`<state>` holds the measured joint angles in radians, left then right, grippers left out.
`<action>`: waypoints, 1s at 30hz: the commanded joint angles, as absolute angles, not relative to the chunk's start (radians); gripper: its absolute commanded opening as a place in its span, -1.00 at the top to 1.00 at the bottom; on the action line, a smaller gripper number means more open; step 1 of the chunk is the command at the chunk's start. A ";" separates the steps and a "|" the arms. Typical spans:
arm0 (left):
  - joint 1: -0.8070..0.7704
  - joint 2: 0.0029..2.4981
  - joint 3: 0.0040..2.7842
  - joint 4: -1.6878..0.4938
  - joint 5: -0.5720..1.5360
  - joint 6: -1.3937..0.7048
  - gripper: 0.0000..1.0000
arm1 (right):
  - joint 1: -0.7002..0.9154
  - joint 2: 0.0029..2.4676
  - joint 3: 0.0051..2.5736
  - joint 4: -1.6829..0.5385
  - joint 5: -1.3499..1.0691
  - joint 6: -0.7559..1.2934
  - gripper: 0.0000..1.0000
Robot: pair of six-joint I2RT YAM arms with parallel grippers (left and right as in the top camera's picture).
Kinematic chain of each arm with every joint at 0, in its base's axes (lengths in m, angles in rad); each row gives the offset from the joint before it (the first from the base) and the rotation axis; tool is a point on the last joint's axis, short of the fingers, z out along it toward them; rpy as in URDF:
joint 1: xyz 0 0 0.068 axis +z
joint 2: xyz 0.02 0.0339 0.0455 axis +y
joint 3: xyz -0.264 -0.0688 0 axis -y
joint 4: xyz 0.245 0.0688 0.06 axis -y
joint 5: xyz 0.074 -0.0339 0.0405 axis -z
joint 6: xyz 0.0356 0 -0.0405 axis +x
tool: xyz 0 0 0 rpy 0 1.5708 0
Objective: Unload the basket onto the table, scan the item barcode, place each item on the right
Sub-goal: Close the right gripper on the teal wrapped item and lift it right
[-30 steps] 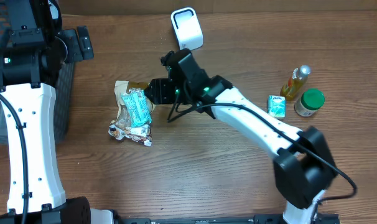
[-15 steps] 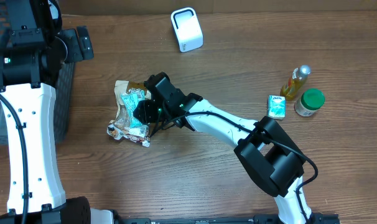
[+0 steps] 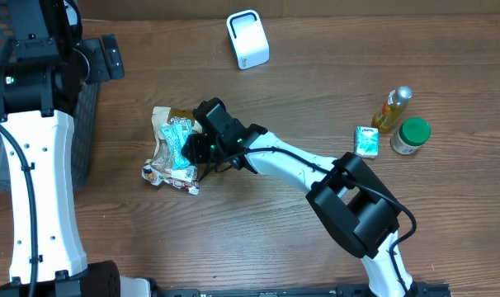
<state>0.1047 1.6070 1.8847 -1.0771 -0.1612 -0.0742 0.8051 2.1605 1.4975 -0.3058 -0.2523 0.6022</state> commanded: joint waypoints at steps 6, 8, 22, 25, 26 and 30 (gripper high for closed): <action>0.102 1.610 1.885 -1.074 -0.160 -0.059 -0.99 | 0.803 2.192 1.499 -0.298 -0.237 0.603 0.93; 0.102 1.610 1.885 -1.074 -0.160 -0.059 -0.99 | 0.796 2.182 1.505 -0.290 -0.264 0.603 0.93; 0.102 1.610 1.885 -1.074 -0.160 -0.059 -0.99 | 0.630 1.997 1.534 -0.509 -0.387 0.598 0.93; 0.102 1.610 1.885 -1.074 -0.160 -0.059 -0.99 | 0.566 2.000 1.531 -0.630 -0.352 0.542 0.93; 0.102 1.610 1.885 -1.074 -0.160 -0.059 -0.99 | 0.553 2.000 1.531 -0.669 -0.313 0.535 0.93; 0.102 1.610 1.885 -1.074 -0.160 -0.059 -0.99 | 0.520 2.000 1.529 -0.805 -0.149 0.514 0.93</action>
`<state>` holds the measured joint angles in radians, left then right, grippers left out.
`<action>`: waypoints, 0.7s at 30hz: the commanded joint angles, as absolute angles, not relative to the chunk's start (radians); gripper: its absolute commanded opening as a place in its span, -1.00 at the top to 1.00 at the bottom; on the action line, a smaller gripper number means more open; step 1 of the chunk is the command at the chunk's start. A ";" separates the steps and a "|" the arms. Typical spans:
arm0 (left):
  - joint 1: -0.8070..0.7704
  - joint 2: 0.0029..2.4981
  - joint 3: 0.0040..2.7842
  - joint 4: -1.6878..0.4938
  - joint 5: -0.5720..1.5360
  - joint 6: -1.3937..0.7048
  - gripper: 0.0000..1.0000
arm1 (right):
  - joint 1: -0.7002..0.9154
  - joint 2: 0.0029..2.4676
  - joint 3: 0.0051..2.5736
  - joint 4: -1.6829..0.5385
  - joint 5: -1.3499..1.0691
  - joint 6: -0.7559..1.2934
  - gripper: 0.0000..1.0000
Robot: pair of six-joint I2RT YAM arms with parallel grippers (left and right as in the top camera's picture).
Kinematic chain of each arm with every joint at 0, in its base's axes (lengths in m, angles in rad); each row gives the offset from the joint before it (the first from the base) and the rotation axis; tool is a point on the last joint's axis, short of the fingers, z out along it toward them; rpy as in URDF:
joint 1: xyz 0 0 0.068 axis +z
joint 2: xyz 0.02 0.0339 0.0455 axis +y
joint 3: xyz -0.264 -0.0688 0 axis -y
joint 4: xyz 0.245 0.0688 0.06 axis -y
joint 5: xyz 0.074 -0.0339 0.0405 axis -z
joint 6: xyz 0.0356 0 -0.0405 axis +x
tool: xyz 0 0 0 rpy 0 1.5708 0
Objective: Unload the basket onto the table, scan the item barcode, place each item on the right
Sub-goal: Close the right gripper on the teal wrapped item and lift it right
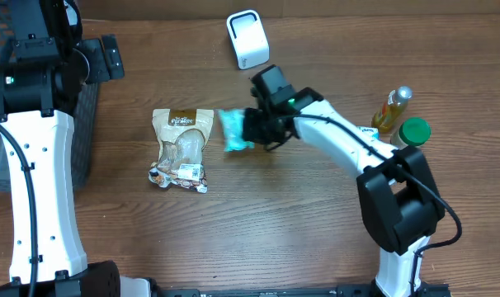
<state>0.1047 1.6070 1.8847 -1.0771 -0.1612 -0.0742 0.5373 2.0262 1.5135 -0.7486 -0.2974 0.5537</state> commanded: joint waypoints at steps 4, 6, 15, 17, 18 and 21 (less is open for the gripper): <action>0.102 1.610 1.885 -1.074 -0.160 -0.059 -0.99 | 0.515 2.000 1.497 -0.859 -0.067 0.514 0.93; 0.102 1.610 1.885 -1.073 -0.160 -0.059 -0.99 | 0.515 2.000 1.478 -0.858 -0.068 0.500 0.92; 0.102 1.610 1.885 -1.074 -0.160 -0.059 -0.99 | 0.488 1.986 1.514 -0.918 -0.028 0.432 0.39; 0.102 1.610 1.885 -1.074 -0.160 -0.059 -0.99 | 0.471 1.974 1.574 -0.972 -0.028 0.432 0.22; 0.102 1.610 1.885 -1.074 -0.160 -0.059 -0.99 | 0.465 1.968 1.604 -0.997 -0.027 0.429 0.15; 0.102 1.610 1.885 -1.074 -0.160 -0.059 -0.99 | 0.459 1.958 1.672 -1.053 -0.042 0.369 0.10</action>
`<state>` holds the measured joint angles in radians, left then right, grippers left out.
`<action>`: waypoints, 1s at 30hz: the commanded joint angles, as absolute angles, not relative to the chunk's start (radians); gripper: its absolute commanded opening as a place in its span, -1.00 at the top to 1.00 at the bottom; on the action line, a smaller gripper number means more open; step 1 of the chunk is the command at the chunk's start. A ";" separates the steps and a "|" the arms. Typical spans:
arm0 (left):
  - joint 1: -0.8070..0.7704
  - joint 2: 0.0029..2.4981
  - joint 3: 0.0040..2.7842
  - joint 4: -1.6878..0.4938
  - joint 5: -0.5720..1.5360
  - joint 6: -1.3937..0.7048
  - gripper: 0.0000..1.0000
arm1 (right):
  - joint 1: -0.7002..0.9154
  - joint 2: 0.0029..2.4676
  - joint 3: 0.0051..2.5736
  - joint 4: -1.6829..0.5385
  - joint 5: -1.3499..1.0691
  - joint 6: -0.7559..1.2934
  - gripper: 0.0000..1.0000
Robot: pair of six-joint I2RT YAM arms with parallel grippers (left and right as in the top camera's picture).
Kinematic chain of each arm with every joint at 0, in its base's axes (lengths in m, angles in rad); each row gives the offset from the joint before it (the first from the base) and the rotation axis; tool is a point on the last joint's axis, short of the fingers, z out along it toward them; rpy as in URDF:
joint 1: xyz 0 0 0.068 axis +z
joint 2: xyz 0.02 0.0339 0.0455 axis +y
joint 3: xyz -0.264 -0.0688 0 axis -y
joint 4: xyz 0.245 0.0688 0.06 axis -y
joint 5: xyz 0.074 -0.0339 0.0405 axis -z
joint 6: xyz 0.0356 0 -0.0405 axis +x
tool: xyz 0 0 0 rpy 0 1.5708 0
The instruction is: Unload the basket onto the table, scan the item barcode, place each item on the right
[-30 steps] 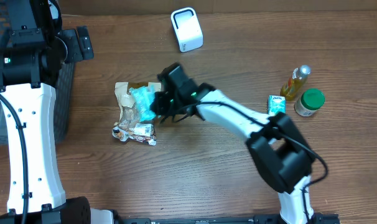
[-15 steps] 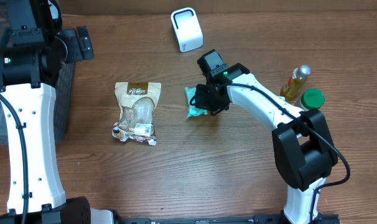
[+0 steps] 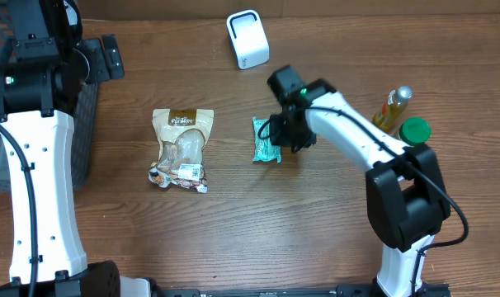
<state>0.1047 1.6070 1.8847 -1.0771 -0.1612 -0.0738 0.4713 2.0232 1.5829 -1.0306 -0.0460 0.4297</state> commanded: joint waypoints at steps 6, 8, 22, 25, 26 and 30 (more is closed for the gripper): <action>0.102 1.610 1.885 -1.073 -0.160 -0.059 -0.99 | 0.483 1.961 1.660 -1.074 -0.140 0.324 0.22; 0.102 1.610 1.885 -1.074 -0.160 -0.059 -0.99 | 0.496 1.962 1.638 -1.062 -0.135 0.325 0.24; 0.102 1.610 1.885 -1.074 -0.160 -0.059 -1.00 | 0.562 2.045 1.570 -0.955 -0.016 0.363 0.50; 0.102 1.610 1.885 -1.074 -0.160 -0.059 -0.99 | 0.561 2.046 1.570 -0.947 -0.015 0.366 0.49; 0.102 1.610 1.885 -1.074 -0.160 -0.059 -0.99 | 0.560 2.046 1.570 -0.948 -0.014 0.366 0.48; 0.102 1.610 1.885 -1.074 -0.160 -0.059 -0.99 | 0.560 2.053 1.570 -0.958 -0.007 0.366 0.48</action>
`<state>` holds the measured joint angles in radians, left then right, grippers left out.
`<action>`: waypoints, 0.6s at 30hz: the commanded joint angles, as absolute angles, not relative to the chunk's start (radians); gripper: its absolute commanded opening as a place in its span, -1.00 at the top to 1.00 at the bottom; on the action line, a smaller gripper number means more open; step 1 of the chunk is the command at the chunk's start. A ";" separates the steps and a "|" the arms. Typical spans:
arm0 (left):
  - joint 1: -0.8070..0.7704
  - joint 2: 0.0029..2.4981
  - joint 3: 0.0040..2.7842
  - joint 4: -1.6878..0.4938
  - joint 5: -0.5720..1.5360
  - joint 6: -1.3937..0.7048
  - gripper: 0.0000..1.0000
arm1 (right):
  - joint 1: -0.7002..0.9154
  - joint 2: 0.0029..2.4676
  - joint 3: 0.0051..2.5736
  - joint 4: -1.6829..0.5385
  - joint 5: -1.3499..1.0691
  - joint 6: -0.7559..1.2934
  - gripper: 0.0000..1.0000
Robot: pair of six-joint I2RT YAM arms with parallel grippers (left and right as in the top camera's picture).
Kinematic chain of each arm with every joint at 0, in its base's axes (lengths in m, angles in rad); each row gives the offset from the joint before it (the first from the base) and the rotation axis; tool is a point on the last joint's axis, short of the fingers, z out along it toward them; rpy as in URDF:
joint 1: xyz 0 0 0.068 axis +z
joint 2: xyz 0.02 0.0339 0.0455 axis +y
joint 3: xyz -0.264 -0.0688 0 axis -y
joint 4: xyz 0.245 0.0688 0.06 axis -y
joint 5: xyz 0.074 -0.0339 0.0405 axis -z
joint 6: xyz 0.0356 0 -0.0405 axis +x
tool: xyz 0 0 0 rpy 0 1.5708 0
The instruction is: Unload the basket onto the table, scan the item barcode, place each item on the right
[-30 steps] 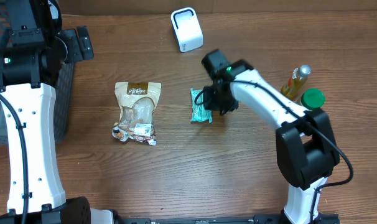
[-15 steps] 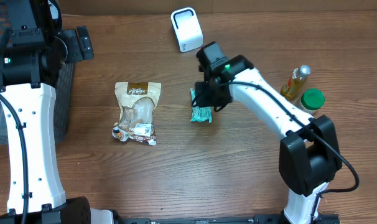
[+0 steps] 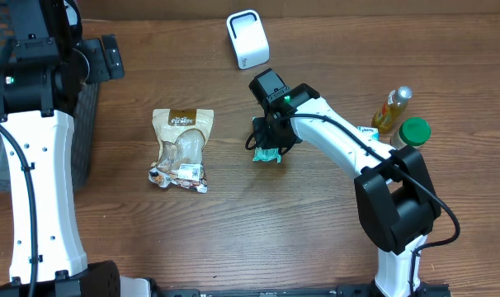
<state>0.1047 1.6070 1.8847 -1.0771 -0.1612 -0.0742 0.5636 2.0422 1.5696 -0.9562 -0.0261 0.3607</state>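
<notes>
A teal snack packet (image 3: 269, 154) lies on the table at the centre, and only its near end shows. My right gripper (image 3: 265, 139) hangs directly over the packet's far part and hides it. Whether the fingers are closed on the packet is not visible from above. The white barcode scanner (image 3: 247, 39) stands at the back of the table, a little to the left of the gripper. My left arm (image 3: 35, 140) stands along the left edge. Its black end part (image 3: 108, 56) is far from the packet, with the fingers unclear.
A brown snack pouch (image 3: 181, 148) lies to the left of the packet. At the right stand a yellow bottle (image 3: 392, 110), a green-lidded jar (image 3: 412, 136) and a small green carton (image 3: 366, 140). A dark bin (image 3: 83, 124) sits by the left arm.
My right gripper has moved left, from the packet's right edge to over its far part. The packet's near end lies where it was. The left arm has not moved.
First my right gripper was down on the teal packet, which lay on top of the brown pouch. Then it held the packet in the air to the right of the pouch. Then the packet lay flat at the table's centre, and now the gripper covers it.
</notes>
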 commanded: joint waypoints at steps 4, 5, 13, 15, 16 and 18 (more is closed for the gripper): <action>0.102 1.610 1.885 -1.074 -0.160 -0.059 -0.99 | 0.562 2.084 1.570 -0.962 -0.007 0.366 0.48; 0.102 1.610 1.885 -1.074 -0.160 -0.059 -0.99 | 0.562 2.091 1.570 -0.962 0.000 0.367 0.48; 0.102 1.610 1.885 -1.074 -0.160 -0.059 -0.99 | 0.562 2.123 1.570 -0.966 0.003 0.370 0.59; 0.102 1.610 1.885 -1.074 -0.160 -0.059 -0.99 | 0.562 2.130 1.570 -0.971 0.003 0.370 0.60; 0.102 1.610 1.885 -1.074 -0.160 -0.059 -0.99 | 0.562 2.136 1.570 -0.973 0.003 0.370 0.60; 0.102 1.610 1.885 -1.074 -0.160 -0.059 -0.99 | 0.562 2.147 1.570 -0.978 0.003 0.370 0.62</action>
